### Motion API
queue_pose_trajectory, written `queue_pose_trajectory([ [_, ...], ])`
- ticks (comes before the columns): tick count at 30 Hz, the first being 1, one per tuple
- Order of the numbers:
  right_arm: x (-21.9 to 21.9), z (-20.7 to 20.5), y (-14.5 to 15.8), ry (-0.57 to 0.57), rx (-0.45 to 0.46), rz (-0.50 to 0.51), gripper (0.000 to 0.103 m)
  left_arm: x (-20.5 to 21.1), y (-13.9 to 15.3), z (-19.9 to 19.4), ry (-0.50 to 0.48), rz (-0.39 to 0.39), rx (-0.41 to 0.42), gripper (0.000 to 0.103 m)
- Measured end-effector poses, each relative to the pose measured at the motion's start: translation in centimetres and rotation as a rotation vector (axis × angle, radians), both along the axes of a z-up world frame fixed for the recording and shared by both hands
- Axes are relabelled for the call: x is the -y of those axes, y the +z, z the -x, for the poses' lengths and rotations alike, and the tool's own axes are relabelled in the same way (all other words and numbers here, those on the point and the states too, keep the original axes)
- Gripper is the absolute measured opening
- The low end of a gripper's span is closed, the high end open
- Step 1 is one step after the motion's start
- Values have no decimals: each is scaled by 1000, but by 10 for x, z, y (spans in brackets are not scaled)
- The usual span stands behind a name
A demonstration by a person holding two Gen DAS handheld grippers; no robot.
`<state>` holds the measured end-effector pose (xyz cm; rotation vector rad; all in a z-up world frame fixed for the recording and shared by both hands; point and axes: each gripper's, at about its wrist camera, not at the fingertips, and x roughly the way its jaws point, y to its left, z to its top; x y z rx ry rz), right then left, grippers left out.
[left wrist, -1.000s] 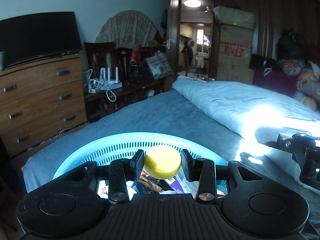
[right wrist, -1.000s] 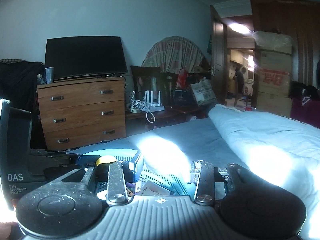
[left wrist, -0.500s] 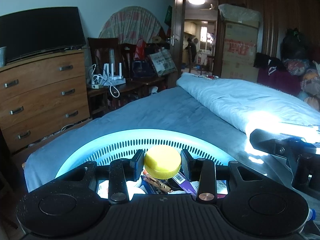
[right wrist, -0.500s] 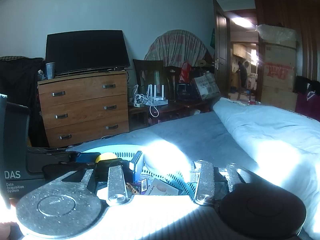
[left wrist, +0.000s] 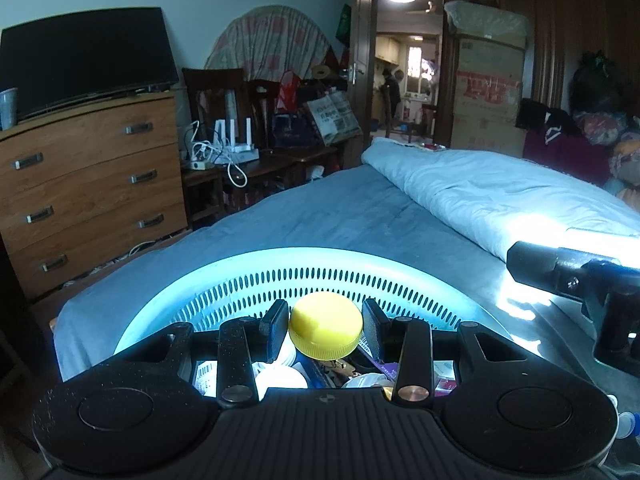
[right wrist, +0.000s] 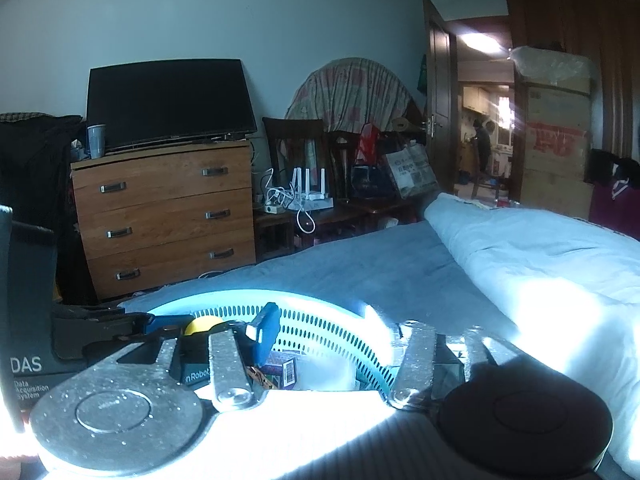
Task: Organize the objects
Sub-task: 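Carry the yellow and white caps into the basket and open both tools, then grasp the clear cap with the left tool while the right tool grasps a blue cap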
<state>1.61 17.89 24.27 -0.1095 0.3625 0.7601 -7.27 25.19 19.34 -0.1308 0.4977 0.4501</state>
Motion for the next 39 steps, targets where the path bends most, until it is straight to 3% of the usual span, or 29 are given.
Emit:
queue_pose_trajectory([
  [4,13,8,1,-13,27,-20,53,5,3,2,-4,-4,11,43],
  [7,44,25,-10,-58,57,-35,61,17,5,2,-28,-15,30,45],
  [10,95,36,-42,-148,8,-43,64,42,6,2,-95,-27,47,46],
  [15,195,38,-115,-371,-147,46,62,98,-4,-1,-257,-24,56,49],
  [19,265,17,-153,-520,-254,36,54,148,-28,-12,-411,10,15,49],
  [22,296,-13,-175,-543,-331,-15,54,176,-49,-22,-502,39,-26,49],
  [31,316,-74,-225,-526,-420,-78,57,213,-99,-49,-623,66,-129,49],
  [32,316,-75,-228,-525,-422,-88,55,216,-102,-51,-630,63,-134,49],
  [36,316,-70,-234,-527,-421,-129,15,227,-109,-60,-651,54,-149,49],
  [39,321,-47,-221,-540,-356,-151,9,241,-121,-68,-680,54,-160,49],
])
